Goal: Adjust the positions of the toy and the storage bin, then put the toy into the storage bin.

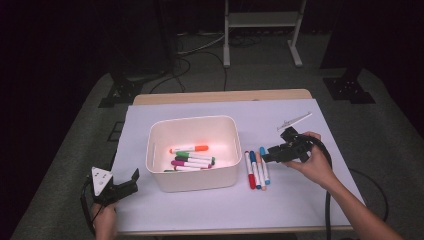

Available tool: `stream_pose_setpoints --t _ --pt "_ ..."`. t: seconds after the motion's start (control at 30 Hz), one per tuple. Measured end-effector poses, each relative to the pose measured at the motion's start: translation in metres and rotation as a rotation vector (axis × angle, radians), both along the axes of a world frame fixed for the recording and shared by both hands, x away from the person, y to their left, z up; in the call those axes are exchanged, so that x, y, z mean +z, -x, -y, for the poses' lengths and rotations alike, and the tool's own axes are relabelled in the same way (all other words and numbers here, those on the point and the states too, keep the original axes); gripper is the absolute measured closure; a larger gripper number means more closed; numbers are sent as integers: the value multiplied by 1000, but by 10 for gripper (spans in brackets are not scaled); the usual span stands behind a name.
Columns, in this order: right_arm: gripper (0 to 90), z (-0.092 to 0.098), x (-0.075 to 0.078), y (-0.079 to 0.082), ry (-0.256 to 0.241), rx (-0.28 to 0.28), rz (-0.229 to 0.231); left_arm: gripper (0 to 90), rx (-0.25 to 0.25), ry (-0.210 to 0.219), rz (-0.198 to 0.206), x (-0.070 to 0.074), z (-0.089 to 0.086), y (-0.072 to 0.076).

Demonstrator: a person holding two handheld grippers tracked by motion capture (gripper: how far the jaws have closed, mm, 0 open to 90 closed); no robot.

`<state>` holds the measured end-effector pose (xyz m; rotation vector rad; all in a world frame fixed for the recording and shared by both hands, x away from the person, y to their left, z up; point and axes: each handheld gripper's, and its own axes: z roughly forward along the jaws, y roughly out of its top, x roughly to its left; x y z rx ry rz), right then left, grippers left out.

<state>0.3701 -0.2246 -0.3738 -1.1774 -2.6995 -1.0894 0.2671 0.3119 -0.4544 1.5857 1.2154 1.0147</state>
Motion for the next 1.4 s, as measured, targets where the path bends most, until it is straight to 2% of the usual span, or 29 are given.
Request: stream_pose_setpoints --t 0.1,0.47,0.6,0.73,0.9,1.03,1.2,1.4 --pt "527 1 -7 0 5 -11 1 0 3 -1 -11 0 0 0" --pt "523 4 -37 -3 34 -61 -18 0 -2 4 -5 0 -1 0" --pt "523 1 -44 -5 53 -76 -4 0 -4 4 -2 0 -1 0" --pt "531 -3 -48 -7 72 -88 6 0 -5 5 9 0 -1 1" --pt "533 -4 -54 -10 130 -103 14 0 -7 4 8 0 -1 1" --pt "538 1 -54 -8 119 -128 12 0 -5 5 5 0 -1 1" --pt "537 1 -52 -8 111 -129 19 0 -7 4 5 0 -1 1" --pt "552 -4 -55 -10 157 -142 34 0 -8 6 6 0 -1 1"
